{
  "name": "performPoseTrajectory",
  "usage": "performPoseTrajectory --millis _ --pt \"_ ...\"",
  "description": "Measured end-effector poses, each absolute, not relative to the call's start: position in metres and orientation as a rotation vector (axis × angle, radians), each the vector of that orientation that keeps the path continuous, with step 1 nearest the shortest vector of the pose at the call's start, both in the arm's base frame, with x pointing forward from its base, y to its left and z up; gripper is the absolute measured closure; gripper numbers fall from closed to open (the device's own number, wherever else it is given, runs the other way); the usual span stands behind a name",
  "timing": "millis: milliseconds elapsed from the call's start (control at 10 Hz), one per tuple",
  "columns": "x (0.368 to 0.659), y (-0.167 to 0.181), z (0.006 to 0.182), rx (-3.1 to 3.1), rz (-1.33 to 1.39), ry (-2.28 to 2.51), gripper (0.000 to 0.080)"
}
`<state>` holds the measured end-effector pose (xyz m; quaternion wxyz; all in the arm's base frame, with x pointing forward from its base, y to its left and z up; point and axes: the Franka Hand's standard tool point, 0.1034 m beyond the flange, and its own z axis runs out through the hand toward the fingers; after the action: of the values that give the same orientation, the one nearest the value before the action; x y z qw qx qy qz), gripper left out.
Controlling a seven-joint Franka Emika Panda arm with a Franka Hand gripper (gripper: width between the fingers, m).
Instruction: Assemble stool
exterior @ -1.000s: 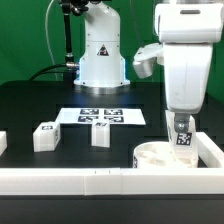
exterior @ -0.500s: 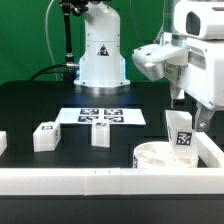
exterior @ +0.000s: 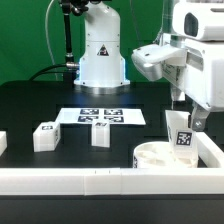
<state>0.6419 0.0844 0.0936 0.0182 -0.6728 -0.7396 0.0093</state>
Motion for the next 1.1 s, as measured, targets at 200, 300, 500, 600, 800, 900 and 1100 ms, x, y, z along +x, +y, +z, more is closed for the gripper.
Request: performPoseTrajectory --millis 200,300,500,600,800,900,1100 --pt "0.6419 0.0834 0.0933 -2.100 0.030 -2.287 0.0460" --pt "0.6420 0.0831 0.0933 -2.129 0.031 -2.260 0.0460" --pt "0.6420 0.0828 0.0932 -2.208 0.032 -2.183 0.0460" --pt "0.6420 0.0828 0.0932 -2.314 0.034 -2.072 0.0460" --pt "0.6419 0.0828 0.0931 -2.465 0.039 -1.893 0.0459" --pt "0.6411 0.0838 0.0922 -2.577 0.035 -1.736 0.0459" --pt "0.6406 0.0846 0.0918 -2.764 0.008 -1.441 0.0459"
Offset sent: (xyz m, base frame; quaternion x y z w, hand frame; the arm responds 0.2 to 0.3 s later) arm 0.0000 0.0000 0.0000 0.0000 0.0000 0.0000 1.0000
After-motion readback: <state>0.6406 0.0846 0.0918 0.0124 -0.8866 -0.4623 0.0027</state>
